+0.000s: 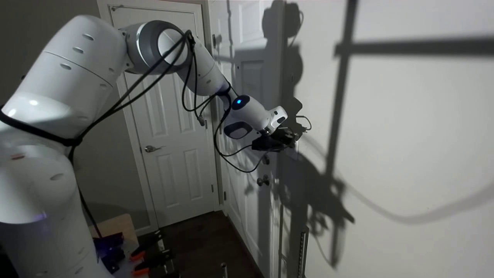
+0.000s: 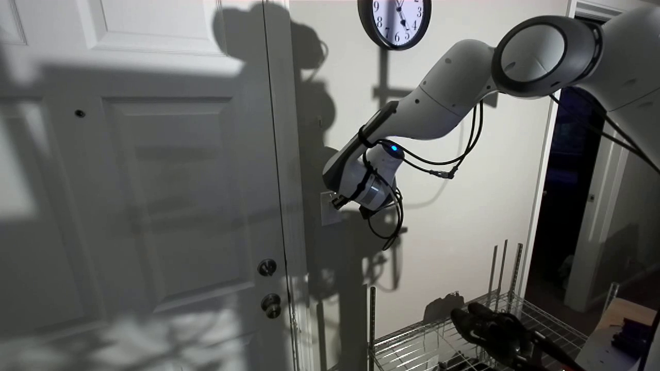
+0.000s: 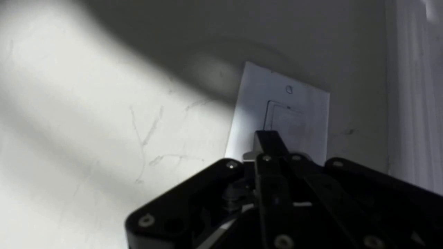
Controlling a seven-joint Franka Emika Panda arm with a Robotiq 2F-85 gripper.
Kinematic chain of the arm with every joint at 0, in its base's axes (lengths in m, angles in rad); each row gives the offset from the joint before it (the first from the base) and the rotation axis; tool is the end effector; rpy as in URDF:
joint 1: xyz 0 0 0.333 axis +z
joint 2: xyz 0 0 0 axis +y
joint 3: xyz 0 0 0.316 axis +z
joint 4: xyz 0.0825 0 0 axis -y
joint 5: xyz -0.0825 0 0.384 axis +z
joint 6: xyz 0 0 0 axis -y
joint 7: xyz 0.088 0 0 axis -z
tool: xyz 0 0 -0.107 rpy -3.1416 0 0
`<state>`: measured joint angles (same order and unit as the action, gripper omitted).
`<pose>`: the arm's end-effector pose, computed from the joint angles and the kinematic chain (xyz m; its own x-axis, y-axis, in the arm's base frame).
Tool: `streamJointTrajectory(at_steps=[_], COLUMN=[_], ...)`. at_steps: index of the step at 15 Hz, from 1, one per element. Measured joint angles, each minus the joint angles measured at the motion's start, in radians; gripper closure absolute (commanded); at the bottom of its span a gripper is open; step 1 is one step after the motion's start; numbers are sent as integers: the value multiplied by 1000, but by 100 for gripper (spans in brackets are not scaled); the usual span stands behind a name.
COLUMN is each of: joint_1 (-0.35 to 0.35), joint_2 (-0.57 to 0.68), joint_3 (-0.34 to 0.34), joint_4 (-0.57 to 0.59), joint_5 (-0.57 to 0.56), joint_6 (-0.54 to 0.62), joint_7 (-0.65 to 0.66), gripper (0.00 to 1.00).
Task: Turn on the light
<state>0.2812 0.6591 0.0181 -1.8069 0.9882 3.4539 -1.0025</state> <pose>0.6596 0.0998 0.2650 0.6287 0.2204 0.7458 0.1209 -0.9750 0.1863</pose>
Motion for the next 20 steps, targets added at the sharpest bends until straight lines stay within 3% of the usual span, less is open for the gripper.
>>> streamJointTrajectory(at_steps=[2,7,14,20], joint_1=[-1,1,-22,-73], joint_2=[-22,-128,-193,-194], joint_3=[0,31,7,4], joint_4=[-43,-152,-330,-393], joint_5=[-123,-176,-610,-802], joint_6=[0,0,-1,-1], joint_7=[136,211,666,829], gripper=[100,100,100,100])
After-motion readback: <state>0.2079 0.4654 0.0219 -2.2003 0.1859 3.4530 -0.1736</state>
